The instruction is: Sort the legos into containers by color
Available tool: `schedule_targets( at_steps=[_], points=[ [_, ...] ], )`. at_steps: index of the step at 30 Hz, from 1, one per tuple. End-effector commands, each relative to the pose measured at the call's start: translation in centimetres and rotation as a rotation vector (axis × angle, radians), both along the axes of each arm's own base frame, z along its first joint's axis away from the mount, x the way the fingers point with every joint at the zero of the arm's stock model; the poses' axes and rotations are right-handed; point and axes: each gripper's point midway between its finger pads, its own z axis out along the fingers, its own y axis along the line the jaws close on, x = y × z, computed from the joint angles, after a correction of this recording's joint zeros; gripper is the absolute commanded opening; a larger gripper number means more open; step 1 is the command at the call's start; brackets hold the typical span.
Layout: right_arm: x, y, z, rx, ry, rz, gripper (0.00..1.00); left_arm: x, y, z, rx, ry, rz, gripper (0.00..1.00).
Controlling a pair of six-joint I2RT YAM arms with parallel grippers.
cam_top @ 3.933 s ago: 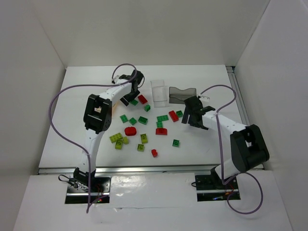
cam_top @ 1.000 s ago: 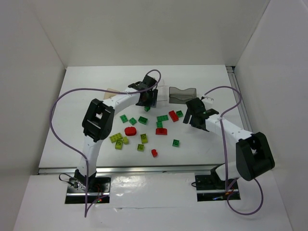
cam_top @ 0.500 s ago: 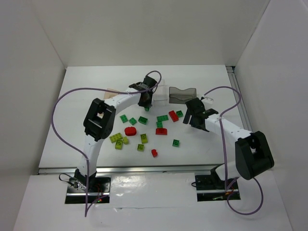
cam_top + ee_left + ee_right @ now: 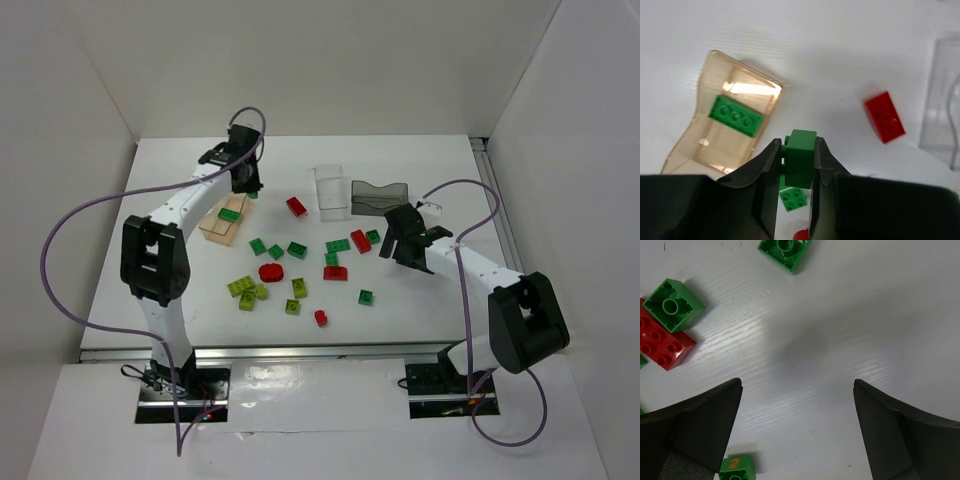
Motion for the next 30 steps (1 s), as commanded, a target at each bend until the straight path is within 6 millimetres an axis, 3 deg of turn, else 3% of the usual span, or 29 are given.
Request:
schedule_targets(
  at_steps=[1,2,5,7,8,11,12,15,16,17,18,20,22,25,29,30],
  points=[
    [0.0,0.1,0.0,-0.013,0.003,-0.001,1.0,-0.7,3.3,-0.8,0.001,0.043,0.105,0.21],
    [0.0,0.1,0.0,-0.013,0.003,-0.001,1.0,-0.2,4.6,-1.1,0.002,0.047,0.135,0.21],
    [0.0,0.1,0.0,-0.013,0.003,-0.001,1.0,0.2,6.1,-2.4,-0.009,0.085,0.196,0.21],
    [0.0,0.1,0.0,-0.013,0.003,-0.001,1.0,0.4,7.1,-2.9,-0.007,0.094,0.249,0.29],
    [0.0,0.1,0.0,-0.013,0.003,-0.001,1.0,0.5,7.7,-3.2,-0.005,0.104,0.262,0.39],
    [0.0,0.1,0.0,-0.013,0.003,-0.001,1.0,1.1,8.0,-3.4,-0.01,0.115,0.268,0.88],
    [0.0,0.1,0.0,-0.013,0.003,-0.001,1.0,1.1,8.0,-3.4,-0.01,0.115,0.268,0.93],
    [-0.2,0.0,-0.1,-0.016,0.011,-0.001,1.0,0.2,7.3,-2.0,0.0,0.092,0.243,0.93],
    [-0.2,0.0,-0.1,-0.016,0.011,-0.001,1.0,-0.4,6.0,-1.6,0.016,0.086,0.209,0.87],
    [-0.2,0.0,-0.1,-0.016,0.011,-0.001,1.0,-0.8,5.2,0.1,0.019,0.045,0.184,0.82],
    [-0.2,0.0,-0.1,-0.016,0.011,-0.001,1.0,-2.0,4.4,-0.6,0.027,0.067,0.159,0.79],
    [0.0,0.1,0.0,-0.012,0.001,-0.001,1.0,-3.9,1.8,0.0,0.025,0.056,0.122,0.79],
    [-0.4,0.1,-0.6,-0.013,0.023,0.003,1.0,-6.9,0.2,-1.9,0.025,0.128,0.113,0.79],
    [-0.4,0.4,-1.2,-0.006,0.039,0.01,1.0,-9.7,0.2,-4.5,-0.007,0.187,0.256,0.85],
    [-0.4,0.4,-1.2,-0.006,0.039,0.01,1.0,-11.1,-0.8,-7.1,-0.096,0.213,0.387,0.91],
    [-0.3,0.4,-0.9,-0.002,0.029,0.01,1.0,-11.5,-0.7,-7.7,-0.1,0.22,0.403,0.96]
  ],
)
